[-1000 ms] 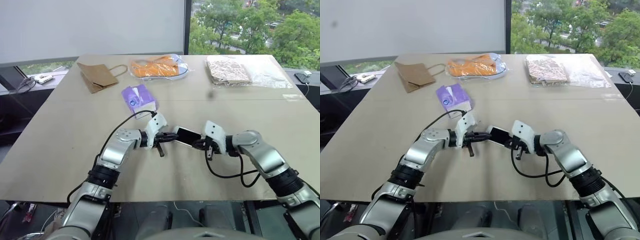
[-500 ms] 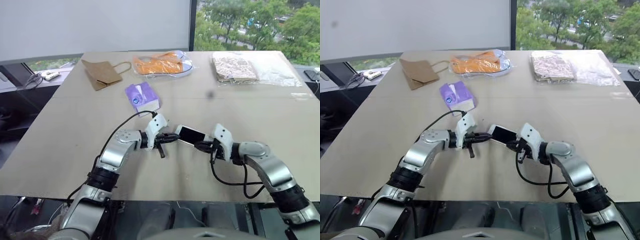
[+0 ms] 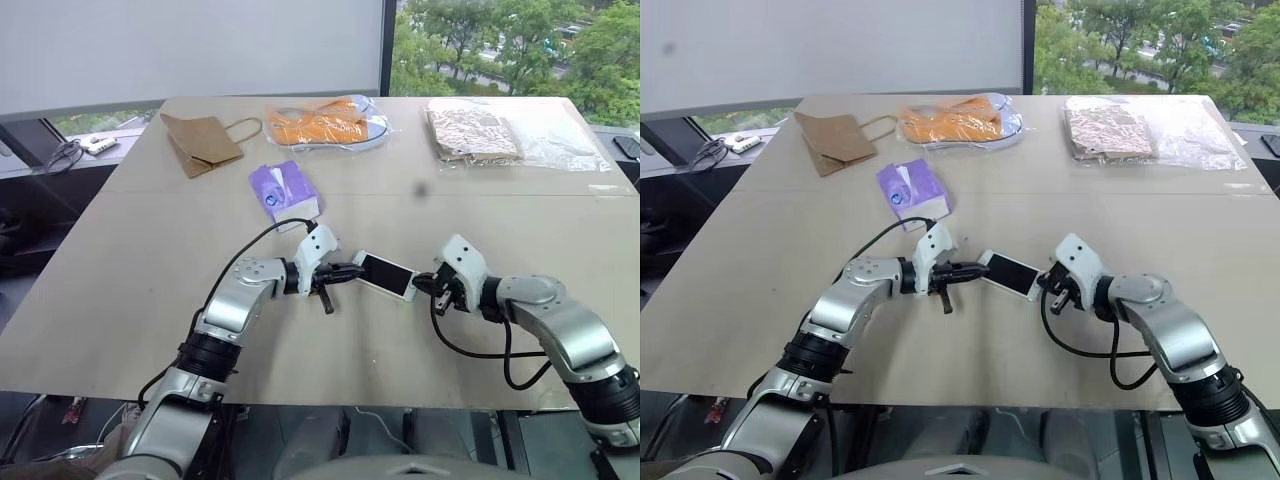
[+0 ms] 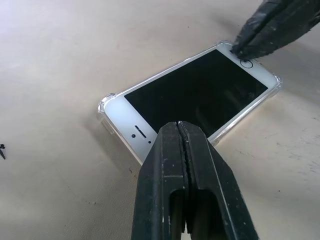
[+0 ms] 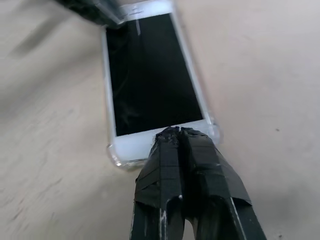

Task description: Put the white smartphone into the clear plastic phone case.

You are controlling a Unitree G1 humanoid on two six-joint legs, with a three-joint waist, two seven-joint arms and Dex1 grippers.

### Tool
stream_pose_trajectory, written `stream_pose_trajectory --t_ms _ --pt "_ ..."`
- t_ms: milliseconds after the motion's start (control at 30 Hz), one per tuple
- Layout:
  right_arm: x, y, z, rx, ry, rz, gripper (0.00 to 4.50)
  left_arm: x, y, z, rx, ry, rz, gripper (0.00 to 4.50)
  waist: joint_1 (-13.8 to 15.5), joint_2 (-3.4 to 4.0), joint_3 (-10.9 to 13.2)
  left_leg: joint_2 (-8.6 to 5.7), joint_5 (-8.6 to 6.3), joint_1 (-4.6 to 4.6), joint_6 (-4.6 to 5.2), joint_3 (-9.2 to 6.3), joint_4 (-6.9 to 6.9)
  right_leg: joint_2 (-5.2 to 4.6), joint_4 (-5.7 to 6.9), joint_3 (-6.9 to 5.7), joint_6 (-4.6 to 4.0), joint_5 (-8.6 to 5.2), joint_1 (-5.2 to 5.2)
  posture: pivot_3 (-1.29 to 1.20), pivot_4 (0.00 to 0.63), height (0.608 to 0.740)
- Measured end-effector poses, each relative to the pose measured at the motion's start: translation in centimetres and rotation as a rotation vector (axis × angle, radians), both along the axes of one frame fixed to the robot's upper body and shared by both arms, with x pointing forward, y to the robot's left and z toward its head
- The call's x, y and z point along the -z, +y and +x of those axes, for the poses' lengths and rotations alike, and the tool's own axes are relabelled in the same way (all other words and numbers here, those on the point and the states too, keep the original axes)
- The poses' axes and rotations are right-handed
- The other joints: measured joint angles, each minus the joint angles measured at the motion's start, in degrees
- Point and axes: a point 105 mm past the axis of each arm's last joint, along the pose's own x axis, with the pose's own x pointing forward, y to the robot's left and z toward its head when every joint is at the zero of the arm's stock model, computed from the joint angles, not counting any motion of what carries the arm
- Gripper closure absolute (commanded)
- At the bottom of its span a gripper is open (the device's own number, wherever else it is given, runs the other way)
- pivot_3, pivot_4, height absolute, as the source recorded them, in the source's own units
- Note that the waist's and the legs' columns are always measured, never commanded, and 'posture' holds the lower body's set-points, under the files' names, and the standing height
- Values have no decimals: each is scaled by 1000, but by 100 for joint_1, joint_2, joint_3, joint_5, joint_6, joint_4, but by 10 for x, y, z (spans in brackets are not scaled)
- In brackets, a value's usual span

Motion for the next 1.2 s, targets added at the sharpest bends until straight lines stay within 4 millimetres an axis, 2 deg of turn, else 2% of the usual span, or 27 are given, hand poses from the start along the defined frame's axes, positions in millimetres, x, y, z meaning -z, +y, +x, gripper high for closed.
stream_pose_trajectory --t_ms 267,433,567,600,633,700,733,800,867,900,967,1000,1067,1200 --pt "4 12 23 -1 33 23 4466 3 1 -1 -29 7 3 4500 -9 -36 -26 7 0 31 0 -4 -3 8 -18 -3 6 -4 34 0 150 740" --pt "6 7 20 -67 -35 -41 4466 3 -1 -3 -29 5 -3 4500 15 -45 -44 7 -1 29 -1 -12 -4 7 -31 -11 7 -4 41 0 150 740" --pt "5 6 13 -51 -168 42 4466 0 0 -5 -60 -1 -81 4500 23 -40 -20 6 -1 12 -1 -25 -10 6 -44 -20 5 -2 32 0 150 740" --pt "1 4 10 -23 -213 99 3891 -6 1 -4 -78 -4 -133 3965 16 -36 9 5 0 6 -3 -23 -10 3 -44 -18 -12 8 27 0 150 740" --pt "-1 1 7 7 -222 144 3595 -14 1 -4 -88 -19 -175 3675 13 -33 46 5 8 -13 -16 -23 -10 2 -43 -17 -17 12 14 0 150 740" --pt "-8 -12 -4 61 -236 212 2463 -35 5 -8 -95 -54 -260 2538 2 -26 65 3 17 -96 -28 -21 8 1 -29 -15 -20 17 -69 0 150 740" --pt "-11 -18 -7 81 -244 221 2109 -39 8 -10 -96 -61 -273 2207 -4 -25 68 2 17 -106 -29 -21 14 0 -22 -14 -22 16 -80 0 150 740" --pt "-20 -37 -18 131 -273 225 1051 -43 20 -17 -115 -65 -285 1135 -12 -15 79 0 17 -109 -28 -12 -2 -5 -37 -6 -23 16 -90 0 150 740" --pt "-26 -52 -27 164 -292 217 265 -43 30 -23 -139 -51 -295 313 -21 -11 93 1 16 -109 -28 -9 -12 -4 -46 -2 -24 15 -93 0 150 740" --pt "-28 -55 -29 174 -293 221 265 -42 34 -24 -149 -44 -296 313 -22 -10 97 2 16 -108 -28 -9 -12 -3 -47 -2 -24 15 -92 0 150 740" --pt "-32 -71 -56 185 -271 227 265 -33 50 -51 -149 -25 -264 313 -4 17 126 3 9 -108 -18 -2 -18 -13 -52 3 -24 12 -92 0 150 740" --pt "-29 -87 -69 218 -240 197 265 -21 65 -63 -198 9 -230 313 11 21 135 2 7 -111 -14 1 -19 -9 -56 3 -24 11 -93 0 150 740" --pt "-30 -100 -77 248 -232 180 265 -13 77 -69 -243 32 -206 313 19 18 147 2 7 -110 -13 3 -9 -8 -55 1 -23 11 -87 0 150 740" --pt "-41 -105 -92 228 -249 168 265 -14 80 -87 -243 35 -196 313 28 18 164 2 -11 -96 16 7 -5 -13 -56 1 -20 11 -65 0 150 740"
